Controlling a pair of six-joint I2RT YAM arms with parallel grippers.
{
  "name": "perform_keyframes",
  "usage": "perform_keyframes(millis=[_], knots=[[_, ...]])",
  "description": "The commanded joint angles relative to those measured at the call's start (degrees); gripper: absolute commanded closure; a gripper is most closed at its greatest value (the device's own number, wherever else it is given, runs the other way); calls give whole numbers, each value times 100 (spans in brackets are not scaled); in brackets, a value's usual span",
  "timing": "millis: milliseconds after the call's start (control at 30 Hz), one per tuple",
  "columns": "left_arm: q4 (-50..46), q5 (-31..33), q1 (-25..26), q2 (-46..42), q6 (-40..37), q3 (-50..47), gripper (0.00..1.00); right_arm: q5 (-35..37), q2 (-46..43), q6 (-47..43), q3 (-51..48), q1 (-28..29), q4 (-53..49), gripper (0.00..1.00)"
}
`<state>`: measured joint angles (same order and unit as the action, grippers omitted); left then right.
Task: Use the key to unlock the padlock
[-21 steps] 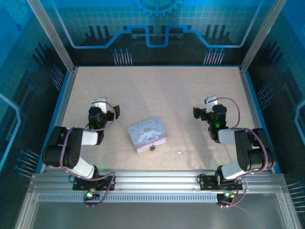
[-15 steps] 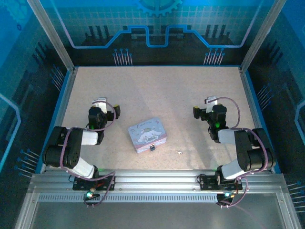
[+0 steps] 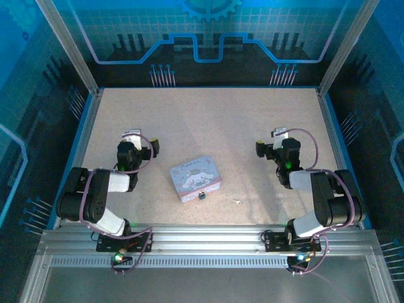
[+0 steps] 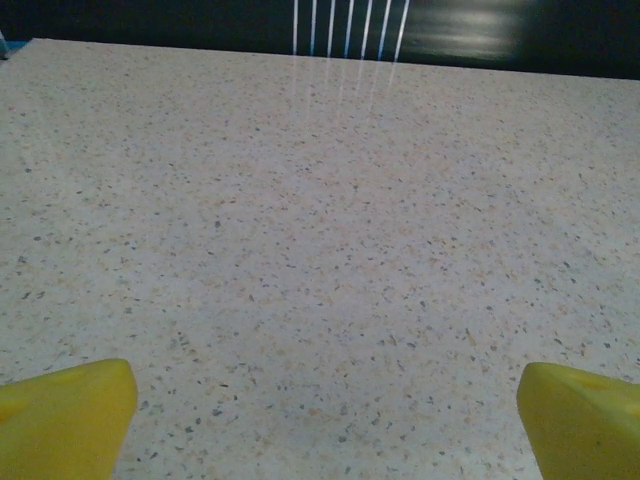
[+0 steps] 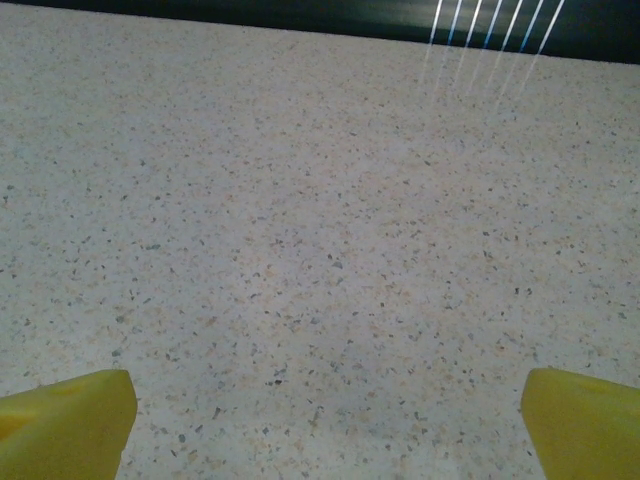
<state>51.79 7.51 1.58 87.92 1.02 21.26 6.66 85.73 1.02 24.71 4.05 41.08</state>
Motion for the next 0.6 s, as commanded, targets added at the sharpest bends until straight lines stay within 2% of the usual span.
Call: perform_keyframes(millis=[0, 67, 167, 300, 400, 567], knots=[[-19, 278, -63, -556, 3, -180, 1, 40, -333, 72, 397, -107, -761, 0], [-716, 430, -62, -1134, 76, -62, 1, 129, -581, 308, 814, -148, -1833, 0], [-2208, 567, -60, -1881, 511, 438, 1, -142, -885, 520, 1230, -154, -3007, 0], [-3753, 250, -62, -2450, 1344, 1124, 1, -312, -1437, 1041, 1683, 24, -4451, 0], [-4519, -310, -53, -2718, 1849, 1493, 1, -556, -1821, 1469, 2000, 268, -5525, 0], [-5020, -1058, 217, -3134, 2668, 1562, 1, -1012, -2235, 2090, 2281, 947, -7064, 0]])
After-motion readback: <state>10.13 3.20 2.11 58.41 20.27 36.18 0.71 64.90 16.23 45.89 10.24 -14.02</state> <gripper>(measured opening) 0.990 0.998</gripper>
